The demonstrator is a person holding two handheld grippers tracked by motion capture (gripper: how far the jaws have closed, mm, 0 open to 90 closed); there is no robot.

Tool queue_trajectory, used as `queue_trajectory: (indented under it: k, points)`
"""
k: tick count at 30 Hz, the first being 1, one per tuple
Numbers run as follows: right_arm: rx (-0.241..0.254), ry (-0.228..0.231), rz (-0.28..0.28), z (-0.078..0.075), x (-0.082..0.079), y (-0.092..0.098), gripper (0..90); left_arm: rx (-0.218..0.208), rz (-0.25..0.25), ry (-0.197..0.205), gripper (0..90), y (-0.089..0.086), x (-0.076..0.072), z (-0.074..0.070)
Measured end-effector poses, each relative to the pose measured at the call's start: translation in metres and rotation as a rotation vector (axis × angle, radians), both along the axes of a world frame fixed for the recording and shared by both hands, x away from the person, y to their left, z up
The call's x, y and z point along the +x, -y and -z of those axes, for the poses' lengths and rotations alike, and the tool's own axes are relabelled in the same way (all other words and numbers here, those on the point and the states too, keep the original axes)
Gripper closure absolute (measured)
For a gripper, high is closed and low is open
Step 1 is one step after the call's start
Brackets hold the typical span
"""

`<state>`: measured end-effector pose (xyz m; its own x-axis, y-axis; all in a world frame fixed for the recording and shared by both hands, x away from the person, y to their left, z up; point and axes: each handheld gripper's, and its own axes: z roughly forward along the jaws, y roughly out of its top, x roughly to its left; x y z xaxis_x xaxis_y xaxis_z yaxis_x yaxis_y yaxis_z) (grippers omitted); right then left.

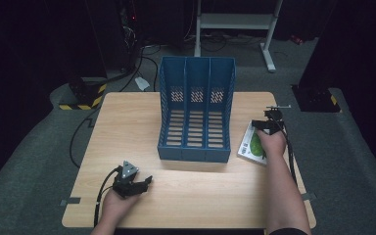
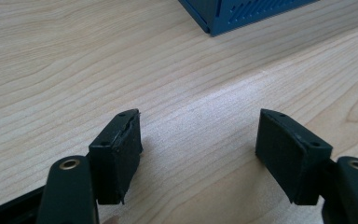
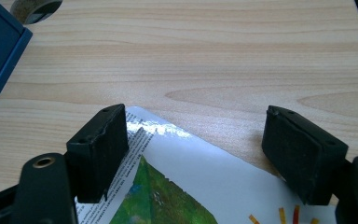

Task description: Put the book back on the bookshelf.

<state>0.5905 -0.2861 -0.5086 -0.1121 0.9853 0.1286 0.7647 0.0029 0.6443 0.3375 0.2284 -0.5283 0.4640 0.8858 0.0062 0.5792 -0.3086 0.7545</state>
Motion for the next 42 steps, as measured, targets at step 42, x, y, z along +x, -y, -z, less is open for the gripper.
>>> queue_trajectory:
  k: [42]
  points:
    - [-0.052, 0.063, -0.018, -0.002, -0.052, -0.032, 19.8, 0.002, 0.005, -0.002, 31.4, -0.001, 0.000, 0.000]
